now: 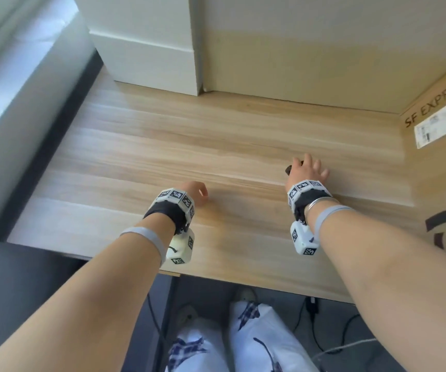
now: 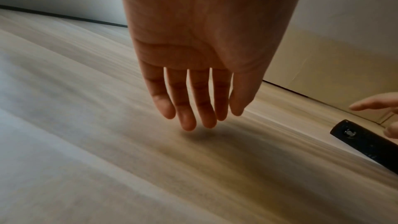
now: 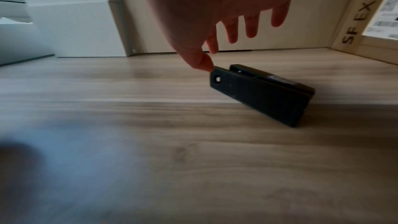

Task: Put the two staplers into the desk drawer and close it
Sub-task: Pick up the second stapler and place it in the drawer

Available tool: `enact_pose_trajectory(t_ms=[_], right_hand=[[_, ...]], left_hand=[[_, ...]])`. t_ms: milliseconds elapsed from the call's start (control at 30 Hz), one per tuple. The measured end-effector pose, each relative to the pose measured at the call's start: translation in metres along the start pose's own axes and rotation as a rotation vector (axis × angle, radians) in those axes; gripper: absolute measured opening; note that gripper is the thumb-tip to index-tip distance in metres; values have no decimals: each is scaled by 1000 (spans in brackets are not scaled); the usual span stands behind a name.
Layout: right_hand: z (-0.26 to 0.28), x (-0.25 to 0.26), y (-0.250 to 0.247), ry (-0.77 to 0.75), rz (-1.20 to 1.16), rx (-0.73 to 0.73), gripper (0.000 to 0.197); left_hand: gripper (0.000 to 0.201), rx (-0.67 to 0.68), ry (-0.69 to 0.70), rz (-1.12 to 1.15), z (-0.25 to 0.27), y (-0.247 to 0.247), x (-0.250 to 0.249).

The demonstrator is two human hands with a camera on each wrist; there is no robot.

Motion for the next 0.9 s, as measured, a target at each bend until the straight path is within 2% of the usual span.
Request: enact_pose_trajectory(t_ms=[133,200,267,333,500,733,900], right_hand=[[-22,-34,20,178,-32,202,89],[-25,-42,31,227,-80,261,89],[-27,-44,36,225,-132,267,79],[-24,-41,34,192,-166,266,68],[2,-12,20,58,-165,250,70],[78,82,13,-225,-190,285,76],[147,155,23,-395,-298,376,72]], left_hand=[[30,5,-18,4,-12,4,-6],[29,1,-27,-5,-13,4,-8],[28,-9,-36,3,-12,5,-8],[29,-7,-35,0,-10,4,-8],[29,17,-25,11,-2,4,-6],[30,-38,39,207,16,-7,-4],[35,-100,19,329,50,-20,35]])
Point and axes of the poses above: each hand's wrist, its own z-axis away from the middle knuckle, its own y-axis out of the palm, x = y × z, the point moved 10 cm from there along -z, towards the middle knuckle, and after that the axes turned 11 degrees about y, right-handed, at the moved point
